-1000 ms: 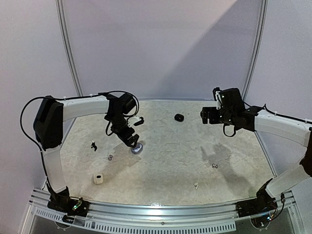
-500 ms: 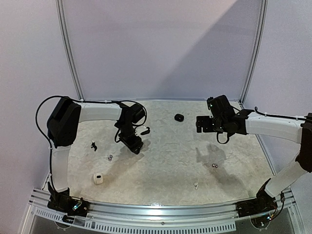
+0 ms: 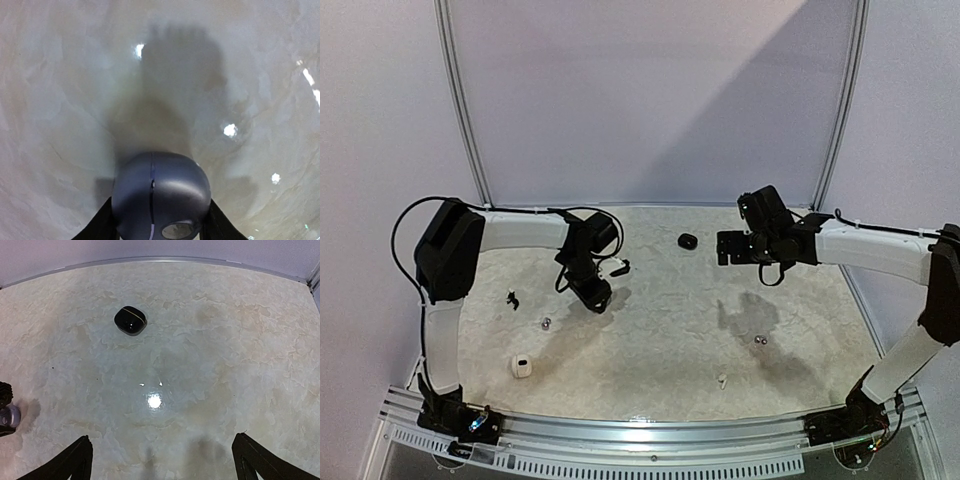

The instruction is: Insert the wireless bluetooth earbuds into the charging case

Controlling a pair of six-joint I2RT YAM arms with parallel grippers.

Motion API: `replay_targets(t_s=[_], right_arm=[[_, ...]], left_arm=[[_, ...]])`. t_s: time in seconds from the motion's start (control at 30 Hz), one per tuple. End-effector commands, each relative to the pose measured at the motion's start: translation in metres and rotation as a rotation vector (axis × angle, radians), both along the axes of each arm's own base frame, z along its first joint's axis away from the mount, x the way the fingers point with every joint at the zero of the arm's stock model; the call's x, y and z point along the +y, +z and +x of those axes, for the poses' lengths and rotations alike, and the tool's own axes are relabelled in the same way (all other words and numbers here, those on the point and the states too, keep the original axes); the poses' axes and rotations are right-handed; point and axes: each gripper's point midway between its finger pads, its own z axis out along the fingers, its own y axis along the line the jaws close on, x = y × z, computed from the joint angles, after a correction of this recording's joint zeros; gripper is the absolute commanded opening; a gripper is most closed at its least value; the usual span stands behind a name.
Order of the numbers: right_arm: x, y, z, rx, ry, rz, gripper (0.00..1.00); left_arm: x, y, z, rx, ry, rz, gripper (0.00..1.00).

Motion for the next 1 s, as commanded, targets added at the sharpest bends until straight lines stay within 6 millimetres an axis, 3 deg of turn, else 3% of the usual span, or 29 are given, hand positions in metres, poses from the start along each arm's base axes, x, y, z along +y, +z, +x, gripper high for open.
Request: replay_targets(t_s=[0.0, 0.1, 0.17, 0.27, 0.4, 0.53, 0.6, 0.9, 0.97], right_arm=[[0.015, 0.019, 0.003, 0.022, 0.049, 0.000, 0.99], [0.037, 0.044, 0.006, 0.004, 0.127, 0.081, 0.99], [0.065, 0.066, 0.004, -0.006, 0.236, 0.192, 0.98], [0.102, 0.090, -0.003, 0.010, 0.372, 0.358, 0.84], [0.154, 0.117, -0.019, 0.014, 0.530, 0.540, 0.70], [0.206, 0.147, -0.047, -0.023, 0.690, 0.631, 0.69], [0.224, 0.152, -0.056, -0.025, 0.748, 0.655, 0.70], [0.263, 0.136, -0.056, 0.035, 0.796, 0.744, 0.66], [0.270, 0.145, -0.054, 0.007, 0.813, 0.769, 0.60]], left_arm=[[-0.008, 0.050, -0.001, -0.107, -0.142, -0.060, 0.09], [-0.004, 0.107, -0.001, -0.263, -0.295, -0.095, 0.03], [0.002, 0.142, 0.003, -0.411, -0.385, -0.094, 0.01], [0.003, 0.192, 0.005, -0.647, -0.520, -0.116, 0.01], [-0.009, 0.240, 0.002, -0.901, -0.604, -0.190, 0.00], [-0.021, 0.258, 0.001, -0.977, -0.612, -0.203, 0.00], [-0.025, 0.261, 0.000, -0.984, -0.610, -0.205, 0.00], [-0.031, 0.261, -0.006, -0.982, -0.614, -0.222, 0.00], [-0.031, 0.261, -0.009, -0.980, -0.620, -0.227, 0.00]])
